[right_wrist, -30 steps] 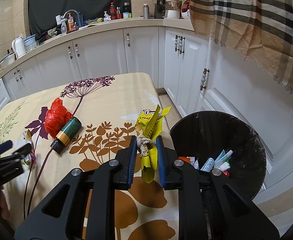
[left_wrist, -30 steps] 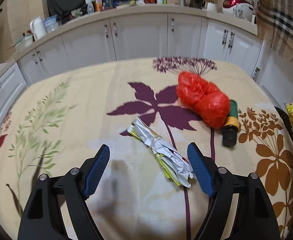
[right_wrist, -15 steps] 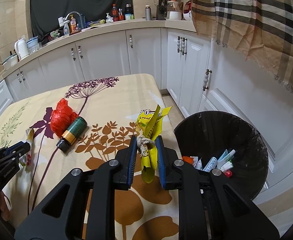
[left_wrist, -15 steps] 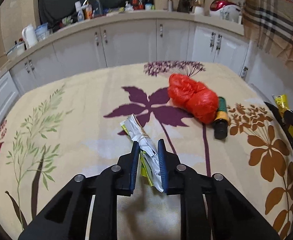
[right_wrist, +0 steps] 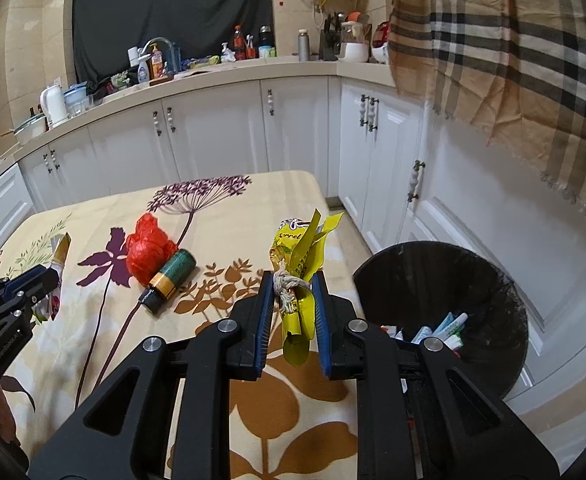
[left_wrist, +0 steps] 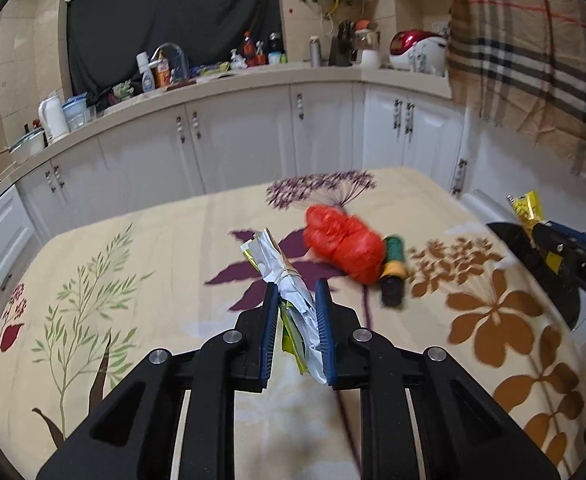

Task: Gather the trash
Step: 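Carry both wrappers over the black bin and open both tools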

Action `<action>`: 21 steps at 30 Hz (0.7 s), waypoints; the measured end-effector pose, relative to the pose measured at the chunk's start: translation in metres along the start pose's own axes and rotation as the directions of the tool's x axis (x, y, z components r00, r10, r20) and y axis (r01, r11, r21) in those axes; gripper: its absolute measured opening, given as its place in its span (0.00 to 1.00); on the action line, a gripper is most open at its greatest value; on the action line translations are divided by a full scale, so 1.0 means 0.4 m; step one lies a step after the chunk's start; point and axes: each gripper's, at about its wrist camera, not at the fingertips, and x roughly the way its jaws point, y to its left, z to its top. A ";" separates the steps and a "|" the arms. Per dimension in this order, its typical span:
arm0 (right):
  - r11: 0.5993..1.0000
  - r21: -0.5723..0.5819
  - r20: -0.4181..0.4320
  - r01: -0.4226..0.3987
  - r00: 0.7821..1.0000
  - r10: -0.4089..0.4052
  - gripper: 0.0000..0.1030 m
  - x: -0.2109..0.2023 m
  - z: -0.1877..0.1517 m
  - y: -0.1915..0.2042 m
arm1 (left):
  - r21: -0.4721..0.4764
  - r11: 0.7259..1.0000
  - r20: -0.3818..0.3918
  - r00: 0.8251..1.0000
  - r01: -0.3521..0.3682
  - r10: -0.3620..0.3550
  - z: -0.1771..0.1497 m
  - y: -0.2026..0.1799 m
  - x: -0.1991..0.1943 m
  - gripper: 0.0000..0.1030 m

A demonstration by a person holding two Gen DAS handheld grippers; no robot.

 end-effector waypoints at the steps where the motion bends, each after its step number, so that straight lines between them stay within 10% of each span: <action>1: 1.000 0.004 0.008 0.009 1.000 -0.009 0.18 -0.008 0.003 -0.007 | 0.004 1.000 0.007 1.000 0.007 -0.007 0.004 -0.006 -0.003 0.19; 21: 0.961 0.124 0.099 0.248 0.960 -0.261 0.18 -0.066 0.034 -0.271 | 0.181 0.947 0.171 0.940 0.264 -0.295 0.146 -0.321 -0.011 0.19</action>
